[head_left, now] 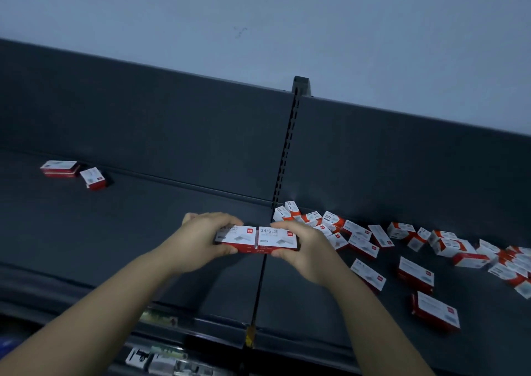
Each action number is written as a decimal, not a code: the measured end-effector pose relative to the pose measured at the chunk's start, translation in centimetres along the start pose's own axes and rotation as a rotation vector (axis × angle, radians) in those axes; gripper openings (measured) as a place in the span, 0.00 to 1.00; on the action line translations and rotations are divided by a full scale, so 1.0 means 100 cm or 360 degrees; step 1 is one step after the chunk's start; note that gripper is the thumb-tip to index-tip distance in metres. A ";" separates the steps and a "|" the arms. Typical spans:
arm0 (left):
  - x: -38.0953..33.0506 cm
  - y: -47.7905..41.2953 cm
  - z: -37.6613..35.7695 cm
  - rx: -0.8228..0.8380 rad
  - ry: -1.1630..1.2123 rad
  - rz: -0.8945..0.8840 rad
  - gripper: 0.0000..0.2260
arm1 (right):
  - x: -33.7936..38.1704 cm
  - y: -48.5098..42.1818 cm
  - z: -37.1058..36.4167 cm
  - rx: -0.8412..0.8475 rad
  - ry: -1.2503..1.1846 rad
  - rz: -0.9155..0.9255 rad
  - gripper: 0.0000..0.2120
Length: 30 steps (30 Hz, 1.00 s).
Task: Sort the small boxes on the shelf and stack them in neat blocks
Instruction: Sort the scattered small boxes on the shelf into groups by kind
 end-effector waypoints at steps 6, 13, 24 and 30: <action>0.032 0.016 0.035 -0.0087 -0.0057 0.0104 0.18 | 0.030 -0.033 -0.023 0.0055 -0.0094 0.0085 0.24; 0.074 0.028 0.074 -0.0121 -0.0037 0.0060 0.18 | 0.078 -0.059 -0.046 0.0001 -0.0124 0.0092 0.24; 0.194 0.063 0.177 0.0019 0.0024 -0.0069 0.17 | 0.193 -0.107 -0.145 -0.0144 -0.0261 -0.0048 0.24; 0.242 0.084 0.210 0.0111 0.0033 -0.0063 0.18 | 0.241 -0.120 -0.183 -0.0156 -0.0209 -0.0038 0.23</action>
Point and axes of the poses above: each hand's wrist, its own y-axis away from the middle knuckle, its own z-axis out of the back of the hand, x = y × z, the point moved 2 cm from there along -y, towards the middle knuckle, and after that the axes turned 10 degrees about y, right-handed, at the moved point
